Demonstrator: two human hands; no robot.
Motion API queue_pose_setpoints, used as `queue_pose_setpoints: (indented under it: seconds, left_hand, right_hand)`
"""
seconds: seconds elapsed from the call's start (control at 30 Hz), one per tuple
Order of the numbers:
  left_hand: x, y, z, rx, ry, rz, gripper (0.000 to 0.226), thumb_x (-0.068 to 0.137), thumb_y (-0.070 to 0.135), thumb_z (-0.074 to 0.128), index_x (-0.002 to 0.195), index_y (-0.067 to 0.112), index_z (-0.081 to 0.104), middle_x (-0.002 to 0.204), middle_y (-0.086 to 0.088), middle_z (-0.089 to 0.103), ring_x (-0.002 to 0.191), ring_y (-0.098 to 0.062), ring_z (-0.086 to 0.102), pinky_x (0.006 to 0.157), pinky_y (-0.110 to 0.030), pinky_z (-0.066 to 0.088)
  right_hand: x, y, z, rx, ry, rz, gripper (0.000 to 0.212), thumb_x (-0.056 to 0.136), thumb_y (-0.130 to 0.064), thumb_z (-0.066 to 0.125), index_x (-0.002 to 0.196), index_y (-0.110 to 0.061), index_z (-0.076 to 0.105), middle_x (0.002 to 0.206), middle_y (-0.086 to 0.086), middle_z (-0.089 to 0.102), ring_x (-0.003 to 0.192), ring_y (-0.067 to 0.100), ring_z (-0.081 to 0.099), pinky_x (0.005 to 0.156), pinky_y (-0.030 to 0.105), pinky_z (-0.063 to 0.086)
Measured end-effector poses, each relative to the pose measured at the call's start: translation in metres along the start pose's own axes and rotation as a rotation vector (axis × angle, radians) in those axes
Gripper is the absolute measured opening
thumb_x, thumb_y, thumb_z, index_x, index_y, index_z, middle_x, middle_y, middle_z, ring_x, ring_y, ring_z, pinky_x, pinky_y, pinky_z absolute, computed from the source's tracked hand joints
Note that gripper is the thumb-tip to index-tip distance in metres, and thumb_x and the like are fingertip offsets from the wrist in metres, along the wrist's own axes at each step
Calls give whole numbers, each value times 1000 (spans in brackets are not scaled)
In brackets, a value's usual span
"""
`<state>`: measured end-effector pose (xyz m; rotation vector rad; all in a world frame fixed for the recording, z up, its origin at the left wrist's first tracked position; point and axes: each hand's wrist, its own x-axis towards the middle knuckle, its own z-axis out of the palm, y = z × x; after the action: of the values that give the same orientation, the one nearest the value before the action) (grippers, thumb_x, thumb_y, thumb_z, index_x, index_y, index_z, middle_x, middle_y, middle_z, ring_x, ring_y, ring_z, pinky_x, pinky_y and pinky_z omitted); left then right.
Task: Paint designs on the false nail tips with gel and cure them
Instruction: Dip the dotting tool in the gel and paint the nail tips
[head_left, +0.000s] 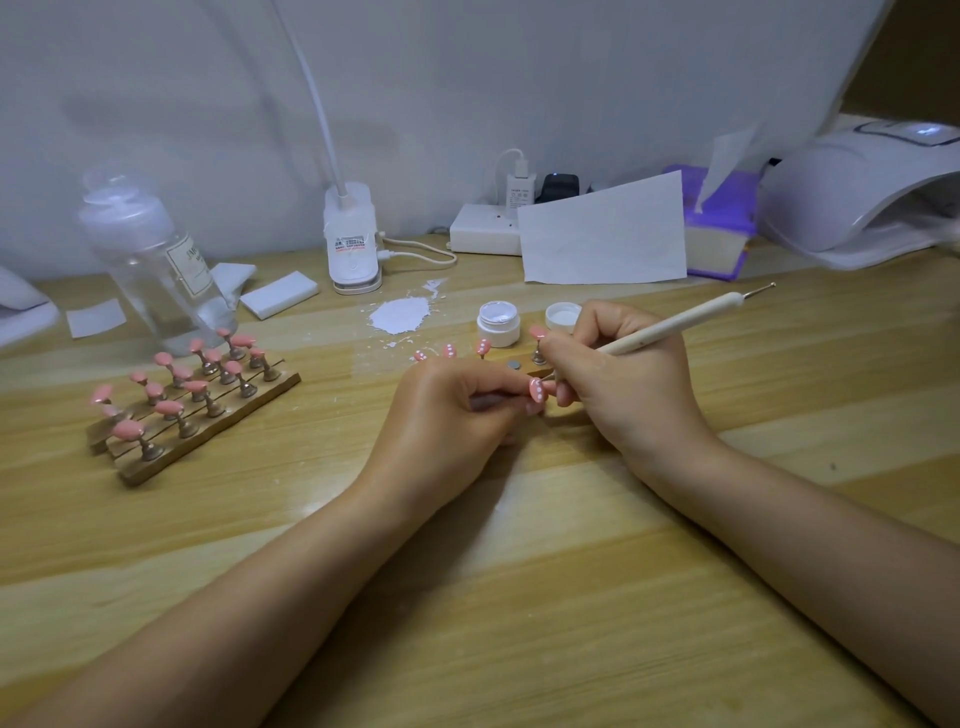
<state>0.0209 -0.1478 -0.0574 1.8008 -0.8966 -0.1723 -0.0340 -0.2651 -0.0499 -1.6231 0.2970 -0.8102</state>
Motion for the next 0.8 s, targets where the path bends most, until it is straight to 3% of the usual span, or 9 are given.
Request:
queue_pose_setpoints:
  seconds: [0.17,0.23,0.3,0.4,0.5,0.57,0.63,0.7,0.8]
  left_hand:
    - [-1,3,1,15,1,19,12,78,-1,68,84,8,74,83,-2,73,59,11,58,62,3,39]
    - [-2,4,0,57,9,39,13,76,-3,68,79,8,74,76,2,71,55,14,55,66,7,32]
    - [-2,5,-1,62,9,47,14,75,-3,68,77,9,74,69,9,69,55,14,55,68,3,36]
    - [-3,6,-1,-11,-2,28,13,76,-1,69,79,11,74,73,6,69,67,6,61,65,-11,50]
    - [-3,10,-2,-100,-1,24,15,76,0,68,76,15,71,72,6,68,62,5,59,60,-6,46]
    - [-4,12,-3,-162,3,10,15,77,-2,66,76,13,70,68,6,67,52,9,57,57,0,42]
    - [-4,12,-3,-216,14,-10,13,77,-2,66,77,10,70,65,7,67,51,9,58,55,-1,42]
    - [-3,11,-4,-249,29,-33,13,76,2,67,78,13,71,62,10,69,59,7,62,53,-8,46]
    - [-3,10,-6,-211,54,8,15,77,4,67,82,18,72,65,11,70,62,8,61,59,-9,46]
  right_hand:
    - [0,-2,0,15,37,5,32,76,3,62,52,0,41,42,9,41,34,2,41,46,19,40]
    - [1,-2,-1,73,90,14,37,76,2,61,49,-7,38,39,3,40,34,2,41,48,22,44]
    - [2,-3,-3,151,140,21,42,80,-2,62,48,-14,38,38,-2,41,34,2,41,47,20,44]
    - [2,-6,-4,243,150,52,37,88,-23,59,54,-17,48,37,-4,49,35,3,45,43,16,41]
    - [1,-8,-5,210,135,75,43,88,-48,45,65,-14,58,34,2,50,29,7,41,36,13,34]
    - [0,-10,-7,129,123,66,53,78,-60,39,62,-16,62,30,1,43,27,8,37,35,15,34]
    - [-1,-12,-9,105,87,11,51,76,-57,41,56,-13,58,32,0,46,29,5,40,37,15,35]
    - [-1,-13,-13,50,22,-100,41,80,-45,55,57,-12,52,42,-4,55,39,2,49,45,11,37]
    - [-1,-11,-17,-107,-146,-222,27,70,-26,74,67,-21,47,65,-9,63,71,13,61,58,16,44]
